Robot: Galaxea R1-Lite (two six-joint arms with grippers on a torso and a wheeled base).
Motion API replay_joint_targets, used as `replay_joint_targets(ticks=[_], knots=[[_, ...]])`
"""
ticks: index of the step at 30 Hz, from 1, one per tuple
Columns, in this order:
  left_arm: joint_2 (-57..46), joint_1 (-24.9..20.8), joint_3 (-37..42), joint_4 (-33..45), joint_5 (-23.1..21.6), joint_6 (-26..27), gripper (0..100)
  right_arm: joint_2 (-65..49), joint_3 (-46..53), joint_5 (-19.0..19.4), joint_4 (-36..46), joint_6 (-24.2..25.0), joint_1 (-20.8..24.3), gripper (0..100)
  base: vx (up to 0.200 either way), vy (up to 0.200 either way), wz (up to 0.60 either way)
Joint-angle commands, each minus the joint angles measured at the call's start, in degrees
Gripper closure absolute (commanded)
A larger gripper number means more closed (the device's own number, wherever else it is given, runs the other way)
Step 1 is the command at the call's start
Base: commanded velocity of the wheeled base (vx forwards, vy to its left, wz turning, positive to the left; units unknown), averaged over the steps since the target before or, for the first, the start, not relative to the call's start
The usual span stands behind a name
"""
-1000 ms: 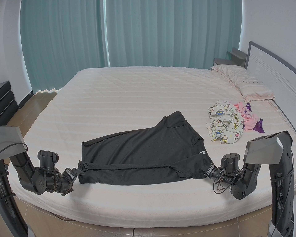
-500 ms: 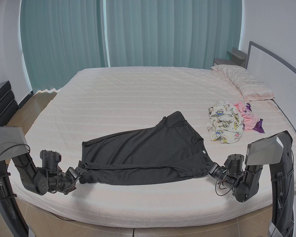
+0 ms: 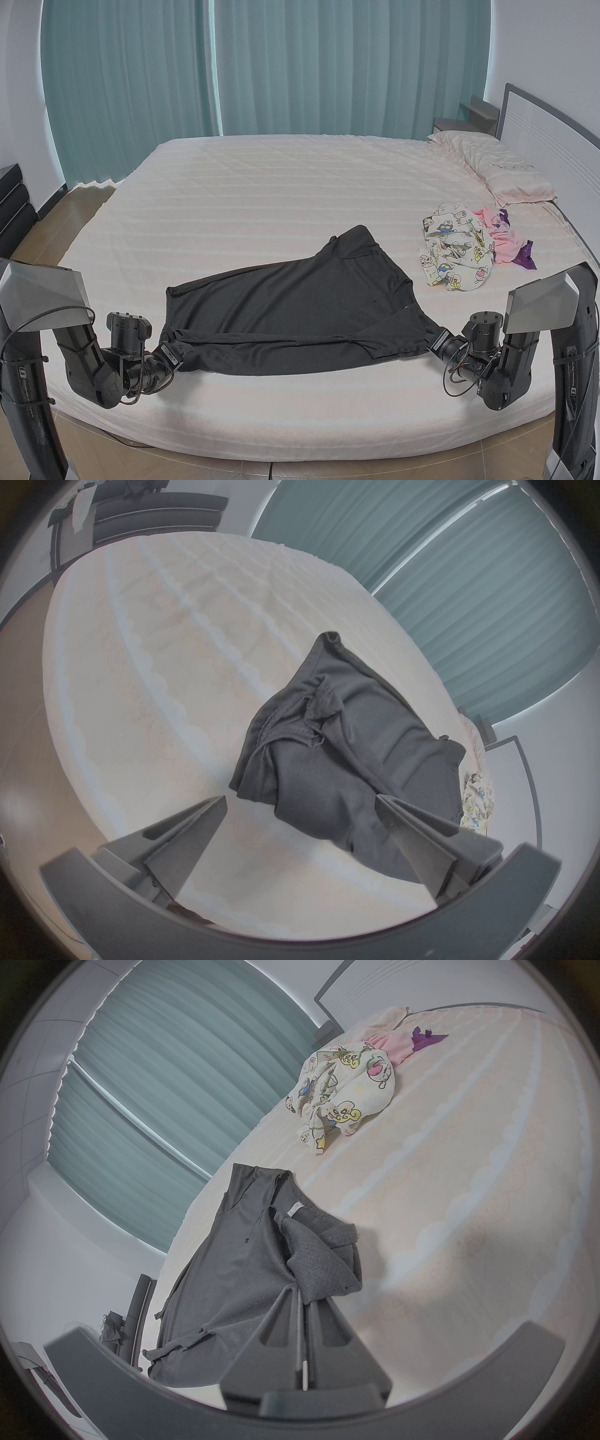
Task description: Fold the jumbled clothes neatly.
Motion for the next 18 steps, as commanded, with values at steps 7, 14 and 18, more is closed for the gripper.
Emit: replay_joint_targets(ticks=[7, 14, 18], knots=[[3.3, -1.5, -2.6, 0.0, 0.7, 0.1, 0, -0.5, 0.7, 0.0, -0.1, 0.0, -0.2, 100, 0.0, 0.0, 0.0], [5.3, -1.3, -4.2, 0.0, 5.0, 0.5, 100, -0.5, 1.0, 0.1, -0.1, 0.0, -0.2, 100, 0.0, 0.0, 0.0], [5.1, -1.1, -3.6, 0.2, 5.8, 2.8, 100, -1.2, 2.3, 0.2, -0.3, 0.0, -0.1, 100, 0.0, 0.0, 0.0]])
